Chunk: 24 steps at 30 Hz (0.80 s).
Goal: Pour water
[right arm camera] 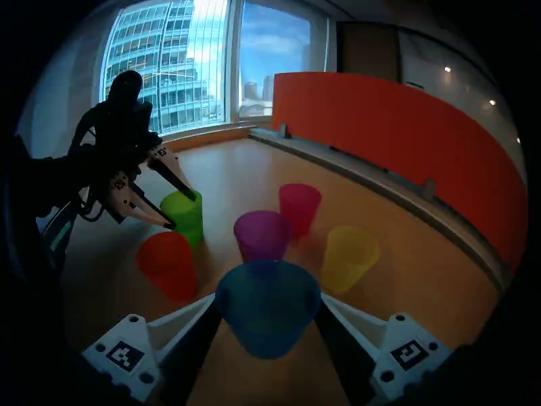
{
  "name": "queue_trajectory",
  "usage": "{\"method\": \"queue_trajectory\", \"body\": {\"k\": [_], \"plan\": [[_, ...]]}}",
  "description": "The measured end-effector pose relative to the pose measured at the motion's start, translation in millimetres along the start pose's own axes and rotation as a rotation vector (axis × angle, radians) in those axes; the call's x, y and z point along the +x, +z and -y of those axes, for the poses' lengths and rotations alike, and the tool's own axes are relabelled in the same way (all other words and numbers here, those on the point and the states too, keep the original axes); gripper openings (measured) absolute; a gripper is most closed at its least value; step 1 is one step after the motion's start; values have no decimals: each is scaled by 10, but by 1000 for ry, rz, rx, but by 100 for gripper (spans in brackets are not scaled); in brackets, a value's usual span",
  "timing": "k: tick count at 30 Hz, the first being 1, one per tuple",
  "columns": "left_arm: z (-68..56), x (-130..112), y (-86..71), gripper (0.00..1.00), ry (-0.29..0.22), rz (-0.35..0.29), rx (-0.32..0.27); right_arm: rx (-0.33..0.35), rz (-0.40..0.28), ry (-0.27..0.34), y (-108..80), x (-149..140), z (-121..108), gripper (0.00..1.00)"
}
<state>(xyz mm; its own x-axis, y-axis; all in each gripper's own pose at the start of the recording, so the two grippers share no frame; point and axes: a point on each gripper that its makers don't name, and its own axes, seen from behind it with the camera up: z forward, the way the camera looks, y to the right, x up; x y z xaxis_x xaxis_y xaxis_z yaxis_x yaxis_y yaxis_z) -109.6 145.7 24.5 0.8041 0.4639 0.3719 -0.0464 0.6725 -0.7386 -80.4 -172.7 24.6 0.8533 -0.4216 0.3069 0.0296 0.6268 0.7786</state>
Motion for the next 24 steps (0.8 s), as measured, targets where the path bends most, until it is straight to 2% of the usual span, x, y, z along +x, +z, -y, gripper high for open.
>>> {"method": "queue_trajectory", "body": {"k": [7, 11, 24], "plan": [[37, 7, 8, 91, 15, 1, 18, 1, -2, -1, 1, -1, 9, 91], [33, 2, 6, 99, 4, 4, 11, 3, -2, 3, 3, -9, 15, 91], [2, -32, -56, 100, -20, 4, -6, 5, -5, 17, 38, -50, 31, 91]]}}
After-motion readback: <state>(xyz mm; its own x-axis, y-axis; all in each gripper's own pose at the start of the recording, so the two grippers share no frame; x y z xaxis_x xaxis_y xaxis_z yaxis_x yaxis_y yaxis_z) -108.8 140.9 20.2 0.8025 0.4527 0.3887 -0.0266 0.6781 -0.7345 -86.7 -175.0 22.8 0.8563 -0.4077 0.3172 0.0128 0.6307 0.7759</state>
